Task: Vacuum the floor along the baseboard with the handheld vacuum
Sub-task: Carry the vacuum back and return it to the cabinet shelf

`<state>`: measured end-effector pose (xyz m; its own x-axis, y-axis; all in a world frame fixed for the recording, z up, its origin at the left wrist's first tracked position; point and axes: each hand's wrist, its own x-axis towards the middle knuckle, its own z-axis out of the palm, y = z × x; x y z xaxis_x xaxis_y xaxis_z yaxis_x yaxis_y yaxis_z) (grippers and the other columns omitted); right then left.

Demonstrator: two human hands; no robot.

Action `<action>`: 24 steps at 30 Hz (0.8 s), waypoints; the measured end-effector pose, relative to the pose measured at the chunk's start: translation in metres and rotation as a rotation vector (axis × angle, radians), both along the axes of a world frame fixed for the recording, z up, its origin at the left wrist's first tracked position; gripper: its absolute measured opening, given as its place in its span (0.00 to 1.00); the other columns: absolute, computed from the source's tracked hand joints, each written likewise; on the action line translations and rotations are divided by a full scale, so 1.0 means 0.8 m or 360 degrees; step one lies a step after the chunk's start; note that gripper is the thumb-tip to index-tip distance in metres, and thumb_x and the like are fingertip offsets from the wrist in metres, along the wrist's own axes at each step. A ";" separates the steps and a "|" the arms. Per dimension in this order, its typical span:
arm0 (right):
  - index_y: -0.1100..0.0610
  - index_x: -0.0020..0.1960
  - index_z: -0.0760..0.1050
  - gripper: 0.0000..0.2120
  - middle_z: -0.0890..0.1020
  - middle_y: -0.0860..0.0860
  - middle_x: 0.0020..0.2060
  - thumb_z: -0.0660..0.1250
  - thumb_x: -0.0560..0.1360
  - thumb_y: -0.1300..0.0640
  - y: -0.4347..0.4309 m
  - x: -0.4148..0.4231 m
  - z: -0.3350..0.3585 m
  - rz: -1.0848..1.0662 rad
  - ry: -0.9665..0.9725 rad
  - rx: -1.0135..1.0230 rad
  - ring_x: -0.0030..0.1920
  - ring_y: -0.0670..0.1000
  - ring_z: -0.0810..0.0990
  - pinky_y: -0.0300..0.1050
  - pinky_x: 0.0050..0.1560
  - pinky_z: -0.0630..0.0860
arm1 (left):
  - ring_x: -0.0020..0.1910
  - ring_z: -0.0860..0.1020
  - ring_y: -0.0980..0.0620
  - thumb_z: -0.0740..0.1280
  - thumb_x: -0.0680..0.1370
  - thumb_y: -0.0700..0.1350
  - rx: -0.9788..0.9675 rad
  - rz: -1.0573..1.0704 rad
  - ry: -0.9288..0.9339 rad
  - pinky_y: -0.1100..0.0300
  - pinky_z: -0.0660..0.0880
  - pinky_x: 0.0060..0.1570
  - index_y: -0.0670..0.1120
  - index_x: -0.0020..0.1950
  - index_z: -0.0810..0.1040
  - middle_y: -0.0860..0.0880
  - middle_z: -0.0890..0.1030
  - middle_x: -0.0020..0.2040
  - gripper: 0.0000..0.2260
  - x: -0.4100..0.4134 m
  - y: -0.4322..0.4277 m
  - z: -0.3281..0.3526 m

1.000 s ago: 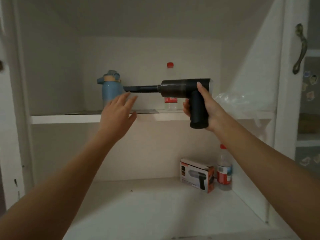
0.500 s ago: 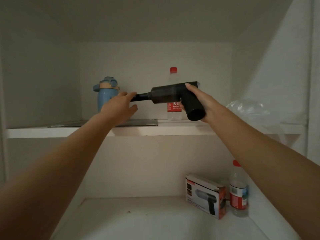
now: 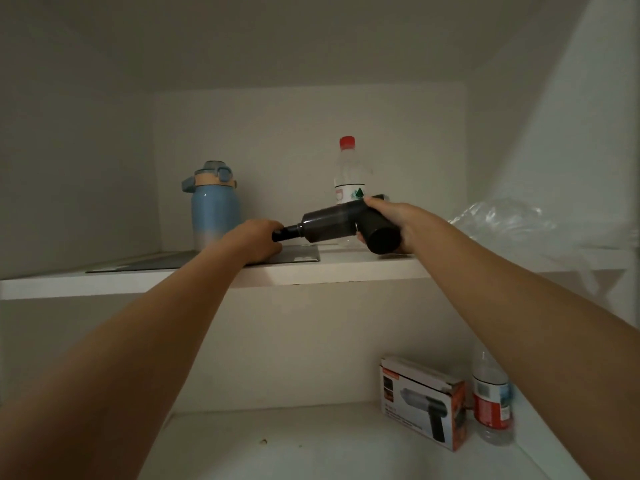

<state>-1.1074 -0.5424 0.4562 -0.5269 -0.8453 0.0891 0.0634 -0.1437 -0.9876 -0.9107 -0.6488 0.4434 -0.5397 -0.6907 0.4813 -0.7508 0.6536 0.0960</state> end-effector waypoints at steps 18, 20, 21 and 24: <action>0.64 0.61 0.70 0.22 0.75 0.56 0.36 0.63 0.77 0.46 0.002 0.003 -0.003 -0.0364 0.1001 0.0241 0.36 0.51 0.75 0.42 0.44 0.73 | 0.65 0.70 0.43 0.53 0.82 0.47 0.0138 0.0038 0.0001 0.53 0.65 0.62 0.45 0.71 0.67 0.42 0.72 0.68 0.18 0.004 0.003 0.002; 0.64 0.60 0.70 0.22 0.76 0.56 0.39 0.62 0.78 0.46 0.003 0.001 -0.001 -0.0379 0.1105 0.0288 0.35 0.51 0.73 0.41 0.39 0.70 | 0.63 0.71 0.43 0.53 0.82 0.47 0.0138 0.0034 0.0006 0.54 0.66 0.61 0.45 0.70 0.68 0.42 0.73 0.66 0.17 0.004 0.003 0.002; 0.64 0.57 0.71 0.20 0.76 0.57 0.42 0.62 0.78 0.47 0.004 0.001 0.000 -0.0391 0.1172 0.0323 0.36 0.51 0.73 0.43 0.41 0.69 | 0.62 0.72 0.44 0.53 0.82 0.47 0.0135 0.0028 0.0008 0.54 0.66 0.59 0.45 0.69 0.69 0.42 0.74 0.65 0.17 0.003 0.005 0.002; 0.65 0.53 0.73 0.17 0.75 0.58 0.46 0.63 0.78 0.49 0.007 -0.003 0.002 -0.0461 0.1355 0.0427 0.43 0.52 0.73 0.43 0.45 0.66 | 0.58 0.73 0.44 0.52 0.82 0.49 0.0115 0.0008 0.0042 0.55 0.67 0.55 0.45 0.66 0.72 0.42 0.76 0.61 0.16 0.002 0.002 0.003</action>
